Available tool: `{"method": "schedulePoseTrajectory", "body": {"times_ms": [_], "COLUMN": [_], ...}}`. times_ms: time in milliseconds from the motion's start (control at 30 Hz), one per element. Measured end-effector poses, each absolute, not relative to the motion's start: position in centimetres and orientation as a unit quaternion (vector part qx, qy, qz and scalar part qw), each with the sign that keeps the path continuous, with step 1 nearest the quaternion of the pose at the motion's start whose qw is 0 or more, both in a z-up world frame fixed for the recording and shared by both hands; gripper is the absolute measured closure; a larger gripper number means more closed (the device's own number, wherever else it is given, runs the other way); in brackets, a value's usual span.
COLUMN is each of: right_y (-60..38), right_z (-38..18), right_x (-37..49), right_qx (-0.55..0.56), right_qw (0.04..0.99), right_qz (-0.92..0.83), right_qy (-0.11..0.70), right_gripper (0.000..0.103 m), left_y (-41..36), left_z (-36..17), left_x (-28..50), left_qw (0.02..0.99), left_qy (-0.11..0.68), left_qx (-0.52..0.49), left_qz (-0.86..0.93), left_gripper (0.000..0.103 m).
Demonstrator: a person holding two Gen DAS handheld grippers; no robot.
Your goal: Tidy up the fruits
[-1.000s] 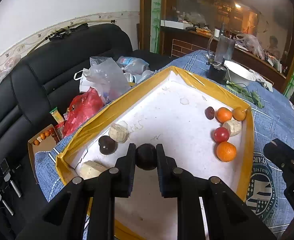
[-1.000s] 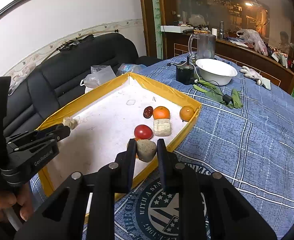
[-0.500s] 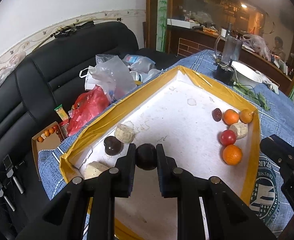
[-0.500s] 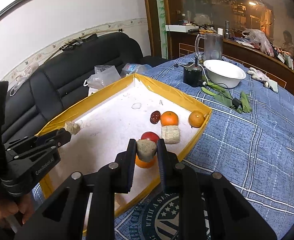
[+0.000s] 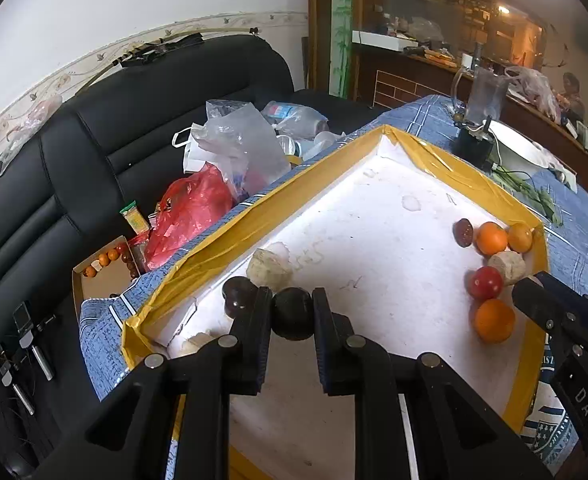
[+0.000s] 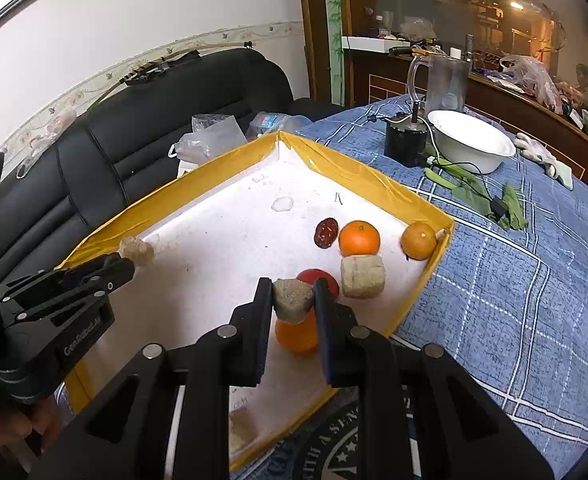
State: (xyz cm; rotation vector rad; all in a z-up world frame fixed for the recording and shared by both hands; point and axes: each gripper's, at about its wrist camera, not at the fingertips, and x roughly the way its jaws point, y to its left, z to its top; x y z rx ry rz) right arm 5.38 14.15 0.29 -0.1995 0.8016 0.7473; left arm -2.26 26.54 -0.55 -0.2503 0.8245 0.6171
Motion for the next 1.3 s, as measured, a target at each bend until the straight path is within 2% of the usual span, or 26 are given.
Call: {"method": "schedulePoseTrajectory", "body": {"times_ms": [467, 533, 567, 600, 633, 667, 700, 867, 933, 1000, 1067, 1300], "right_y": [15.5, 15.6, 15.5, 15.3, 15.1, 14.8, 14.5, 12.5, 11.4, 10.6, 9.6, 9.3], "right_z": [-0.5, -0.8, -0.9, -1.0, -1.0, -1.0, -0.9, 0.1, 0.6, 0.8, 1.2, 2.4], "right_x": [6.9, 7.3, 7.4, 7.5, 7.5, 7.5, 7.5, 7.1, 6.7, 6.4, 5.9, 3.3], "right_qx": [-0.1, -0.106, -0.106, -0.103, -0.098, -0.098, -0.099, -0.09, -0.09, -0.09, -0.089, -0.115], "right_qw": [0.845, 0.845, 0.845, 0.845, 0.843, 0.844, 0.847, 0.858, 0.862, 0.864, 0.867, 0.851], "right_qz": [0.354, 0.35, 0.348, 0.348, 0.353, 0.352, 0.346, 0.333, 0.328, 0.326, 0.325, 0.366], "right_qy": [0.388, 0.391, 0.393, 0.394, 0.393, 0.392, 0.39, 0.381, 0.376, 0.373, 0.368, 0.359], "right_gripper": [0.078, 0.06, 0.042, 0.034, 0.034, 0.034, 0.033, 0.03, 0.023, 0.009, 0.0, 0.0], "left_y": [27.4, 27.6, 27.8, 27.9, 28.1, 28.2, 28.1, 27.7, 27.6, 27.6, 27.3, 26.1], "left_z": [-0.9, -0.8, -0.8, -0.8, -0.8, -0.8, -0.8, -0.4, -0.3, -0.2, 0.2, 0.8], "left_x": [-1.7, -1.9, -2.0, -2.1, -2.2, -2.4, -2.6, -3.3, -3.5, -3.8, -4.2, -4.8], "left_qw": [0.859, 0.857, 0.855, 0.854, 0.852, 0.851, 0.851, 0.852, 0.851, 0.849, 0.852, 0.851], "left_qy": [0.396, 0.394, 0.394, 0.393, 0.394, 0.393, 0.39, 0.382, 0.382, 0.38, 0.37, 0.377], "left_qx": [-0.128, -0.132, -0.135, -0.136, -0.136, -0.137, -0.138, -0.131, -0.125, -0.122, -0.123, -0.118], "left_qz": [0.299, 0.305, 0.309, 0.312, 0.316, 0.32, 0.325, 0.334, 0.339, 0.346, 0.35, 0.346], "left_gripper": [0.083, 0.083, 0.082, 0.074, 0.065, 0.048, 0.04, 0.035, 0.033, 0.026, 0.022, 0.02]}}
